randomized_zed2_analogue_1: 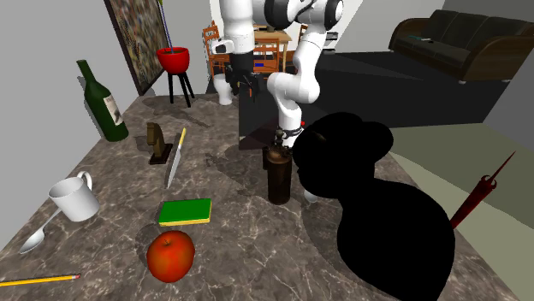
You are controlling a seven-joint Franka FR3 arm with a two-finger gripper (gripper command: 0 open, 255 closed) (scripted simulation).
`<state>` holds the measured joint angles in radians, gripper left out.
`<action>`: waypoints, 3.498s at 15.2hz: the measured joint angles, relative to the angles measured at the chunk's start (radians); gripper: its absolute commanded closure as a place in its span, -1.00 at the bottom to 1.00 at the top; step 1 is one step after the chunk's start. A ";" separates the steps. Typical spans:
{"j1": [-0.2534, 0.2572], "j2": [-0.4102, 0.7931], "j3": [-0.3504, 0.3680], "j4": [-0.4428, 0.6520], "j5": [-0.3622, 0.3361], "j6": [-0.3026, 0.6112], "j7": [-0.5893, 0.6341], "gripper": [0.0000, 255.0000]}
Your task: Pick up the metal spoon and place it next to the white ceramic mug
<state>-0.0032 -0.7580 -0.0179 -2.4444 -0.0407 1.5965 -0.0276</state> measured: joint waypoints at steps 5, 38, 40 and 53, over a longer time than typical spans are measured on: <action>0.049 -0.003 0.034 -0.067 0.020 0.092 -0.024 -1.00; 0.386 0.292 0.384 -0.379 0.139 0.898 -0.077 -1.00; 0.386 0.292 0.384 -0.379 0.139 0.898 -0.077 1.00; 0.390 0.266 0.376 -0.366 0.142 0.860 -0.084 1.00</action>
<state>0.3871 -0.4923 0.3577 -2.8108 0.1018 2.4567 -0.1118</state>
